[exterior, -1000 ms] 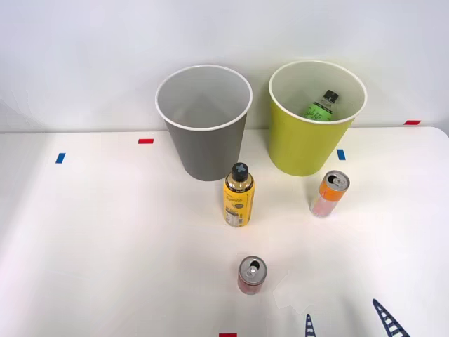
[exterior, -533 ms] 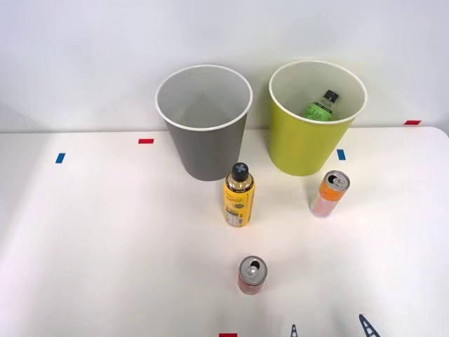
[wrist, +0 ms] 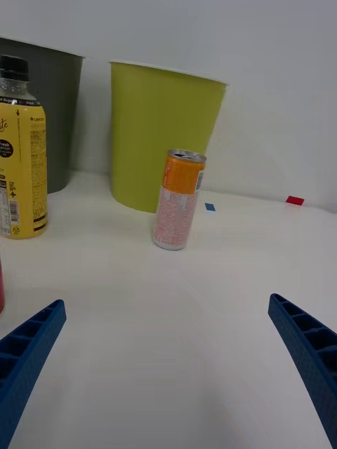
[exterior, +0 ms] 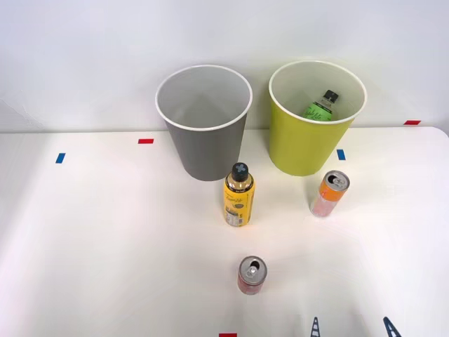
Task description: Put cans in the gray bin, plastic bottles in the light green bin
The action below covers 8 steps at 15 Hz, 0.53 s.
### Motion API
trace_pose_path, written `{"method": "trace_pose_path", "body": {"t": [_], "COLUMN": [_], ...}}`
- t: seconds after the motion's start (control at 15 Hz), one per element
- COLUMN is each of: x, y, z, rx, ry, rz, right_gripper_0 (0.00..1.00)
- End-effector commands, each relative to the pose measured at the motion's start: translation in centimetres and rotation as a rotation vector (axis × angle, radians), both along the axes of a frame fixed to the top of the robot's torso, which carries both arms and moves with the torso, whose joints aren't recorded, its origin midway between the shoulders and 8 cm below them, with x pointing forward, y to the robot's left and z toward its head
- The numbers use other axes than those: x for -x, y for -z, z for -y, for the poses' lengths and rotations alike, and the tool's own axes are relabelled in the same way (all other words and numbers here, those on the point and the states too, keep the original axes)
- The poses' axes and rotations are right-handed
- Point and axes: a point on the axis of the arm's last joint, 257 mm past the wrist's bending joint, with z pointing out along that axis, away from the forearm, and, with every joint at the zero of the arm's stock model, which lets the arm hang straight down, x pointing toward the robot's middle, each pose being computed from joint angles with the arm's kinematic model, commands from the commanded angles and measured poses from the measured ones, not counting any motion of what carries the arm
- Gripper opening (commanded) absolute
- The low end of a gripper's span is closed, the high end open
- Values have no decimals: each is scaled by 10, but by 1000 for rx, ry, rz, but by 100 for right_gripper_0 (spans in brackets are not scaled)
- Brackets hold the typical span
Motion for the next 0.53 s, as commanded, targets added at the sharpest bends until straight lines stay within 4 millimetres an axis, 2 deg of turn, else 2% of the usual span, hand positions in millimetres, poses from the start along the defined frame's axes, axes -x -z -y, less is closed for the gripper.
{"method": "trace_pose_path", "body": {"t": [0.07, 0.53], "x": [1, 2], "y": [-1, -2], "z": [8, 7], "rx": [-2, 5], "ry": [21, 12], "rz": [7, 7], "right_gripper_0": [100, 100]}}
